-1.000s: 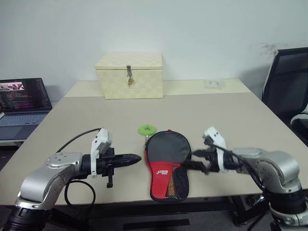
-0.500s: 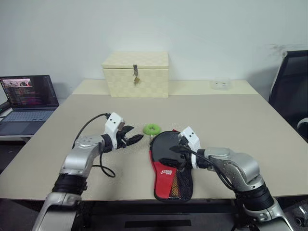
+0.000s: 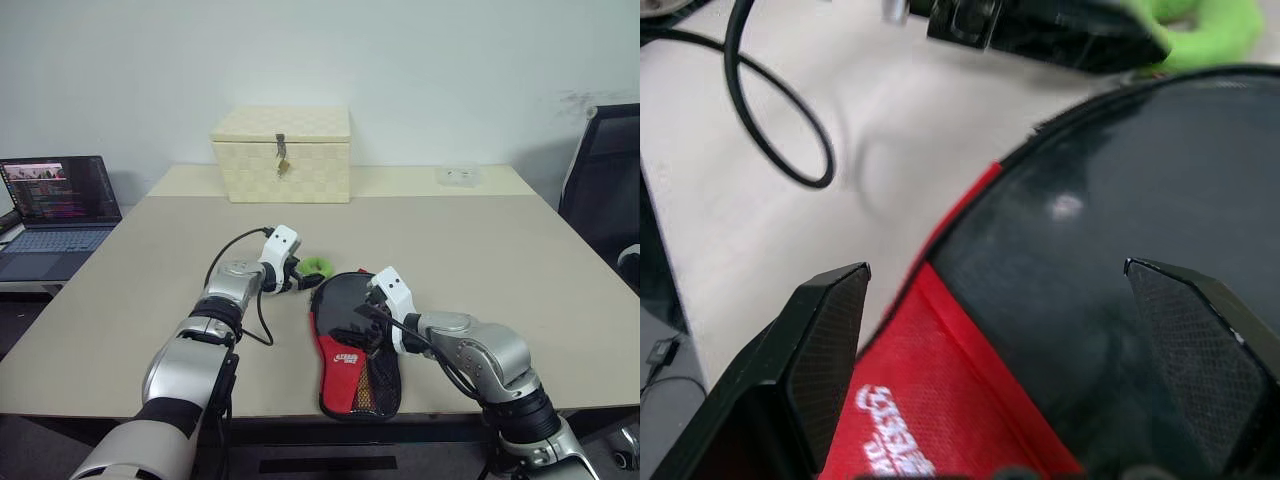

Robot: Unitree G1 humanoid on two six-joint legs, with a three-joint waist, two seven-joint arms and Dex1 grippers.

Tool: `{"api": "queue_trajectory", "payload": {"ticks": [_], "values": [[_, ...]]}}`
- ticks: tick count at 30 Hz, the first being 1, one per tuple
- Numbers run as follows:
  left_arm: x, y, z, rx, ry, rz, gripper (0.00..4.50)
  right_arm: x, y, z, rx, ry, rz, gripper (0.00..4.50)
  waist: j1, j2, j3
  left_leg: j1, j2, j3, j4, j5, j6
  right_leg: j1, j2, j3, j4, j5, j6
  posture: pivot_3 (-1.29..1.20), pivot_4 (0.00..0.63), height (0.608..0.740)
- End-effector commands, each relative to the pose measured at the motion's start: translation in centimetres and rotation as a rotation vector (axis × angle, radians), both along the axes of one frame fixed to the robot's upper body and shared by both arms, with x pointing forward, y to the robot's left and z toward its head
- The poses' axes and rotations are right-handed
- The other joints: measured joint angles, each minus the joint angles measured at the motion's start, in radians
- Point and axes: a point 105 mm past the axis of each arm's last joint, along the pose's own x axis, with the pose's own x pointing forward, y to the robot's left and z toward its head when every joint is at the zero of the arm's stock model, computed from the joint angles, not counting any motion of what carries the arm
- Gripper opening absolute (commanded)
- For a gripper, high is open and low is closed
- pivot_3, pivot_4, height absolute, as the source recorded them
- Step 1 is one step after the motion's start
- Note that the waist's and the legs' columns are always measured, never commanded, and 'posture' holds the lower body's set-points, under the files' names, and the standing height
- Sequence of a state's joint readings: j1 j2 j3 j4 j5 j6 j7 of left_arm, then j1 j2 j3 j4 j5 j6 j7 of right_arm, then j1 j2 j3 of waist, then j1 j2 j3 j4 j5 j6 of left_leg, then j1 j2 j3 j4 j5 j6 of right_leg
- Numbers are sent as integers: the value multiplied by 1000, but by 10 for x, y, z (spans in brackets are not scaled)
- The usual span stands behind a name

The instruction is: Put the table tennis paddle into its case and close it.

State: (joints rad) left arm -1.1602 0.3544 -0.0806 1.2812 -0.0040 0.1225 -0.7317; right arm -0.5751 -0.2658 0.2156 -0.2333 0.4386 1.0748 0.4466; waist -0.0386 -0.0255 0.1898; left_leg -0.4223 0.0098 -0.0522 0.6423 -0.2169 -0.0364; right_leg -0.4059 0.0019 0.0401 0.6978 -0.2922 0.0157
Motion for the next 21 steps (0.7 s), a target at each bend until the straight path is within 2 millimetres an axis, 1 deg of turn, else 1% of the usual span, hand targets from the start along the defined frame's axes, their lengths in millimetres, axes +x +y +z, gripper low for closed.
{"api": "queue_trajectory", "payload": {"ticks": [1, 5, 8, 10, 11, 12, 15, 16, 17, 19, 21], "values": [[6, -2, 8, 41, -32, 27, 4461, -2, 0, 13, 9, -54, -17, 4500, 0, 0, 0, 0, 0, 0, 0, 0, 0, 0, 0, 0, 0, 0, 0, 0, 150, 740], [7, -8, 2, 54, -25, 45, 4461, -2, -3, 13, -4, -59, -35, 4500, 2, 0, 0, 0, 0, 0, 1, 0, 0, 0, -1, 0, 0, 0, 0, 0, 150, 740], [6, -14, -1, 69, -23, 29, 3897, 0, -7, 13, -19, -69, -63, 4500, 3, 0, 0, 0, 0, -1, 1, 0, 0, 0, -1, 0, 0, 0, 0, 0, 150, 740], [5, -16, -2, 58, -19, 23, 3244, 1, -9, 13, -26, -79, -74, 4500, 5, 0, 0, 0, 0, -1, 1, 0, 0, 0, -1, 0, 1, 0, 0, 0, 150, 740], [5, -17, -3, 51, -15, 21, 2726, 1, -8, 14, -21, -83, -72, 4500, 5, 0, 0, 0, 0, -1, 1, 0, 0, 0, -1, 0, 1, 0, 0, 0, 150, 740], [4, -17, -5, 49, -11, 20, 2471, 1, -7, 15, -11, -86, -67, 4500, 5, 0, 0, 0, 0, -1, 1, 0, 0, 1, -1, 0, 1, 0, 0, 0, 150, 740], [3, -14, -10, 40, 1, 28, 1367, 3, -4, 20, 9, -99, -63, 4500, 3, 0, 0, 0, 0, 0, 2, 0, 0, 1, -1, 0, 2, 0, 0, 0, 150, 740], [3, -13, -10, 35, 3, 35, 1073, 5, -2, 21, 12, -102, -64, 4500, 3, 0, 0, 0, 0, 0, 2, 0, 0, 1, 0, 0, 2, 0, 0, 0, 150, 740], [3, -12, -11, 33, 3, 41, 645, 8, 0, 21, 13, -104, -66, 4500, 2, 0, 0, 1, 0, 0, 2, 0, 0, 1, 0, 0, 2, 0, 0, 0, 150, 740], [3, -9, -11, 27, 4, 52, 12, 12, 4, 19, 13, -99, -64, 4500, -1, 0, 0, 1, 0, 0, 2, 0, 0, 1, 0, 0, 2, 0, 0, 0, 150, 740], [3, -7, -11, 22, 4, 65, 12, 16, 8, 10, -2, -77, -60, 4500, -3, 0, 0, 1, 0, 0, 2, 0, 0, 1, 0, 0, 2, 0, 0, 0, 150, 740]]}}
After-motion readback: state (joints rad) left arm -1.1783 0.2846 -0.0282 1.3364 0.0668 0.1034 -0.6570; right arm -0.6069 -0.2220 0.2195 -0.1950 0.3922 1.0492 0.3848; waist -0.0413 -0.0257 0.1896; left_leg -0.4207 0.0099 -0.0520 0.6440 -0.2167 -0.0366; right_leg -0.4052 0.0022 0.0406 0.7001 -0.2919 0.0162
